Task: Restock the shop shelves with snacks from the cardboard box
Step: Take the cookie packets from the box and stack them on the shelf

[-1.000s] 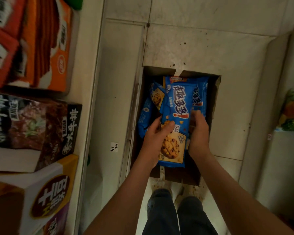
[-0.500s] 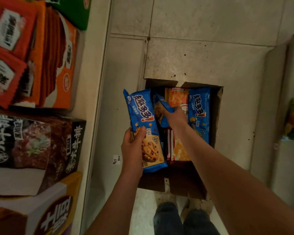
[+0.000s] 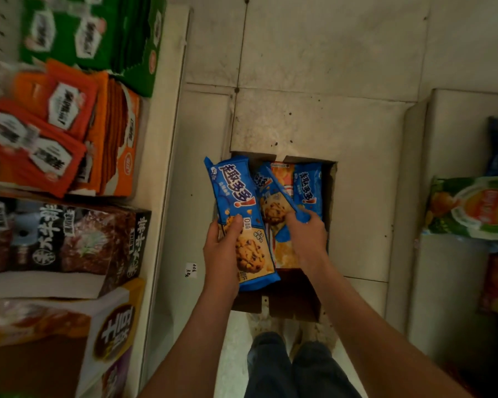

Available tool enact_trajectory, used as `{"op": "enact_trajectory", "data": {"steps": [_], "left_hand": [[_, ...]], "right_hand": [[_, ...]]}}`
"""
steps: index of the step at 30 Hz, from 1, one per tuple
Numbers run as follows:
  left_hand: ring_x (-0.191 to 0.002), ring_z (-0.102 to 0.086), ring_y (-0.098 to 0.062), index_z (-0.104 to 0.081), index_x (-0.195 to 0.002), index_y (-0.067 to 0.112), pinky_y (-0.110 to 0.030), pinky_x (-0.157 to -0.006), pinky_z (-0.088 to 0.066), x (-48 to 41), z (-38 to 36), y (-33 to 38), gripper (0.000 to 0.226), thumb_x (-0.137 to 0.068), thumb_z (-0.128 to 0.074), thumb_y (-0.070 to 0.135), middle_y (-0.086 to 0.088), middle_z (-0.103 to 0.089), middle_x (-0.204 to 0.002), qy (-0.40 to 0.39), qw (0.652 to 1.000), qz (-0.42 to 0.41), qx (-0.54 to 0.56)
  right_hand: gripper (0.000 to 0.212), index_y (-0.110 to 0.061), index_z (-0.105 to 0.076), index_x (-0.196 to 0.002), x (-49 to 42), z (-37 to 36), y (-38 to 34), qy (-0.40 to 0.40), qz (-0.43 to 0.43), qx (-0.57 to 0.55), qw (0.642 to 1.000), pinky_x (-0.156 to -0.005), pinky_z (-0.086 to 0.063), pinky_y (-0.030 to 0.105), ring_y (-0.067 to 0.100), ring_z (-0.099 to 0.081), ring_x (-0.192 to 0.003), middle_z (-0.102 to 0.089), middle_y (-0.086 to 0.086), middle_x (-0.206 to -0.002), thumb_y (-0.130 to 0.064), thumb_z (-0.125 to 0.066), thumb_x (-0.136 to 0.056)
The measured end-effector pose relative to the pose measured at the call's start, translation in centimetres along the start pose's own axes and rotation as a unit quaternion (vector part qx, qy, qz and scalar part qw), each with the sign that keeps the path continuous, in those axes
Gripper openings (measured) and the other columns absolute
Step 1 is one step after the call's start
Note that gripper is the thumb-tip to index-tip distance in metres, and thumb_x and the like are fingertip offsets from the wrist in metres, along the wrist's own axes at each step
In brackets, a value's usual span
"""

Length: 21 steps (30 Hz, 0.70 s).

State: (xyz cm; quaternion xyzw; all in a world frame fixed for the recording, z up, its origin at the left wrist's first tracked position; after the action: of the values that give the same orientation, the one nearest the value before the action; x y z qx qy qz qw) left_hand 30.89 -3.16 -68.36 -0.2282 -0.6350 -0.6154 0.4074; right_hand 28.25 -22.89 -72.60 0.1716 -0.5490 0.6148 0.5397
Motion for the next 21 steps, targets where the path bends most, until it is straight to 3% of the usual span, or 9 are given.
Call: {"op": "enact_trajectory", "data": {"steps": [3, 6, 10, 14, 18, 21], "left_hand": [[-0.088, -0.072, -0.022, -0.059, -0.119, 0.023, -0.041, -0.075, -0.058, 4.4, -1.8, 2.1, 0.032, -0.088, -0.064, 0.029, -0.003, -0.072, -0.104, -0.024, 1.0, 0.001, -0.012], [-0.089, -0.071, -0.023, -0.058, -0.12, 0.023, -0.043, -0.077, -0.058, 10.0, -3.3, 4.6, 0.035, -0.087, -0.065, 0.031, -0.003, -0.072, -0.105, -0.046, 0.999, 0.0, -0.017], [-0.097, -0.069, -0.027, -0.058, -0.121, 0.022, -0.052, -0.086, -0.054, 15.9, -5.0, 8.0, 0.036, -0.087, -0.065, 0.03, -0.006, -0.071, -0.108, -0.066, 0.998, 0.0, 0.013], [-0.098, -0.068, -0.027, -0.054, -0.126, 0.023, -0.049, -0.086, -0.055, 22.8, -6.8, 10.9, 0.037, -0.09, -0.061, 0.032, -0.007, -0.069, -0.112, -0.093, 0.995, 0.008, 0.023], [-0.1, -0.067, -0.029, -0.053, -0.126, 0.023, -0.05, -0.088, -0.053, 28.6, -9.3, 13.0, 0.036, -0.092, -0.058, 0.034, -0.009, -0.068, -0.113, -0.145, 0.989, 0.023, 0.014], [-0.101, -0.066, -0.03, -0.053, -0.128, 0.026, -0.053, -0.088, -0.053, 33.1, -10.3, 13.5, 0.045, -0.087, -0.062, 0.042, -0.008, -0.067, -0.116, -0.186, 0.982, 0.001, -0.028]], "right_hand": [[0.027, -0.015, -0.055, -0.113, 4.0, 4.4, -1.3, 0.023, -0.016, -0.046, 0.999, -0.086, -0.053, 0.044, 0.02, -0.059, -0.091, -0.059, 0.001, -0.095, -0.027, -0.06, -0.089], [0.018, -0.022, -0.057, -0.106, 8.6, 8.6, -3.1, 0.016, -0.003, -0.09, 0.996, -0.087, -0.053, 0.043, 0.02, -0.062, -0.094, -0.063, 0.001, -0.097, -0.025, -0.061, -0.09], [0.03, -0.009, -0.057, -0.118, 14.3, 13.4, -5.8, 0.014, 0.029, -0.139, 0.99, -0.07, -0.055, 0.024, 0.013, -0.065, -0.087, -0.067, 0.009, -0.107, -0.019, -0.061, -0.09], [0.028, -0.01, -0.057, -0.116, 20.7, 17.9, -8.5, 0.004, 0.06, -0.155, 0.986, -0.056, -0.053, 0.016, 0.01, -0.066, -0.084, -0.068, 0.007, -0.105, -0.023, -0.06, -0.091], [0.039, -0.011, -0.055, -0.123, 26.2, 22.5, -10.0, 0.007, 0.077, -0.172, 0.982, -0.077, -0.058, 0.037, 0.019, -0.066, -0.096, -0.066, 0.008, -0.113, -0.028, -0.063, -0.088], [0.033, -0.015, -0.057, -0.119, 31.0, 26.4, -10.1, 0.036, 0.11, -0.194, 0.974, -0.076, -0.055, 0.028, 0.013, -0.064, -0.095, -0.065, 0.004, -0.111, -0.026, -0.063, -0.089]]}}
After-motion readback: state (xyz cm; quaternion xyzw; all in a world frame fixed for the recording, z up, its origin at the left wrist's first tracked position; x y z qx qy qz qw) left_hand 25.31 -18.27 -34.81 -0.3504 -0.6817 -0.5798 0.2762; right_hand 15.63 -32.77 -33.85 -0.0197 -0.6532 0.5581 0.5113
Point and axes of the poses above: each hand's wrist, its own x-axis away from the middle knuckle, its own z-axis out of the back of the hand, y = z × x, the point moved 10 cm from there along -x, towards the middle knuckle
